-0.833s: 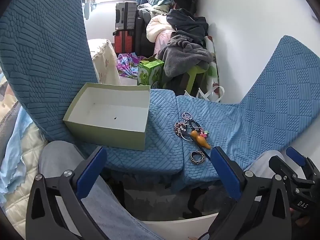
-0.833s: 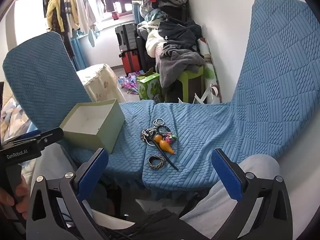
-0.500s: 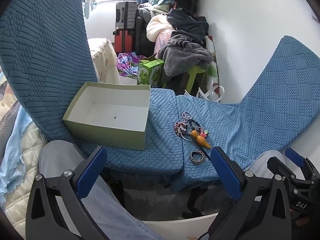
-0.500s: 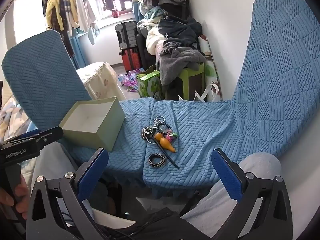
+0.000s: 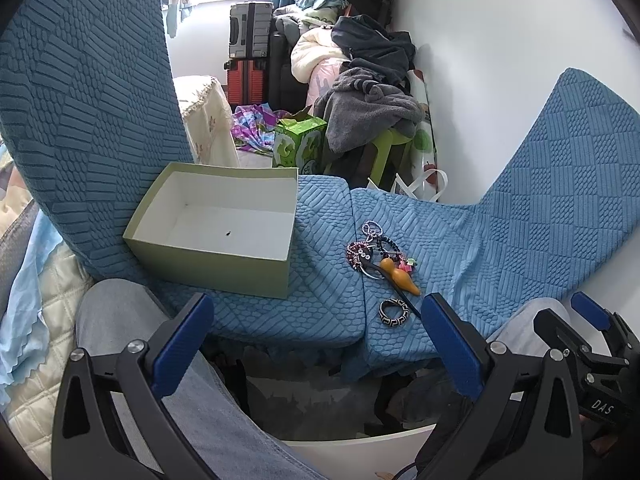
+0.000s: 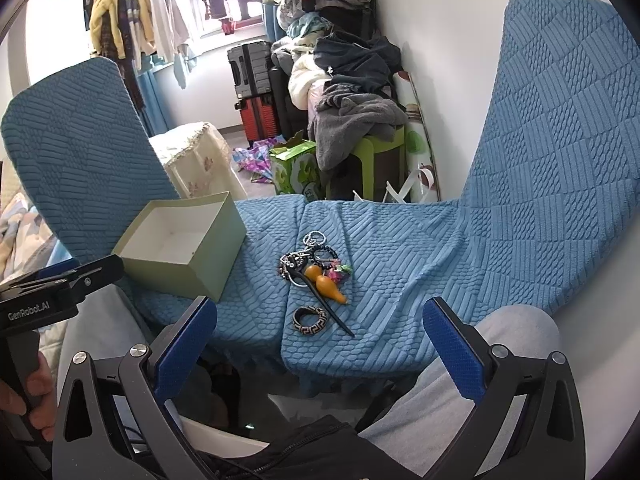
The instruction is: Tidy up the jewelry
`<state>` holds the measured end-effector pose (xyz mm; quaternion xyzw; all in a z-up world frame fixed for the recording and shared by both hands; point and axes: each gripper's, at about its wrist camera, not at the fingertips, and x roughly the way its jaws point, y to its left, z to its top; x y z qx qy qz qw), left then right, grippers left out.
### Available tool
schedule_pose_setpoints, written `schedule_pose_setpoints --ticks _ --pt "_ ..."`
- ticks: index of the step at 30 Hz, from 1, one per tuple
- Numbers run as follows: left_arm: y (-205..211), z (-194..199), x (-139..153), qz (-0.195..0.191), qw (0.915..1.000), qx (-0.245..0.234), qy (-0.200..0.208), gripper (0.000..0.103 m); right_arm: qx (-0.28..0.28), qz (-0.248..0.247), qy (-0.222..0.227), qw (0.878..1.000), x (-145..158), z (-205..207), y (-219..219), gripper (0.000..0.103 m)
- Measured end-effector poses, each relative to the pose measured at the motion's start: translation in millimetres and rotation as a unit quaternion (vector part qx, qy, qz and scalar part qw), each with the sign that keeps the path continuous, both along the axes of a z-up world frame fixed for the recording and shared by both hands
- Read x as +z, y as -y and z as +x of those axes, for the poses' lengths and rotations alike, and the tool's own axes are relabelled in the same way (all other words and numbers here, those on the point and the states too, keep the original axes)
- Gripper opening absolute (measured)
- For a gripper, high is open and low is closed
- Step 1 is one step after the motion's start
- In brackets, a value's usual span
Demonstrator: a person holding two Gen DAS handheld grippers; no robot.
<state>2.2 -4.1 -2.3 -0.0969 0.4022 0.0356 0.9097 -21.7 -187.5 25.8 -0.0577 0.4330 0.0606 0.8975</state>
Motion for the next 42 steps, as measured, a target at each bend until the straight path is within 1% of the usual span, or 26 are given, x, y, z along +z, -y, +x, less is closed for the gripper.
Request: schedule_pose_setpoints --ticks 10,16,22,27,32,42 --pt "3 0 -4 -0.002 1.0000 -0.004 -0.003 0.103 -0.004 0.002 -0.007 1.000 -1 -2 3 0.103" --pt "8 10 -11 -0.019 0.9998 -0.004 -0.008 0.103 -0.013 0.000 -0.015 1.000 -3 1 7 0.103" --pt "18 15 -11 -0.013 0.9998 -0.013 -0.006 0.103 -0.020 0.005 -0.019 1.000 -1 3 13 0.103" --pt "17 17 -8 -0.013 0.9998 -0.012 -0.010 0.103 -0.021 0.010 -0.023 0.999 -1 4 14 0.103" --pt "19 19 -1 -0.015 0.9997 -0.017 0.000 0.103 -0.018 0.014 -0.024 0.999 0 8 12 0.103" --pt "20 24 -8 -0.017 0.9994 -0.027 -0.009 0.103 -0.013 0.032 -0.026 0.999 -1 19 16 0.103"
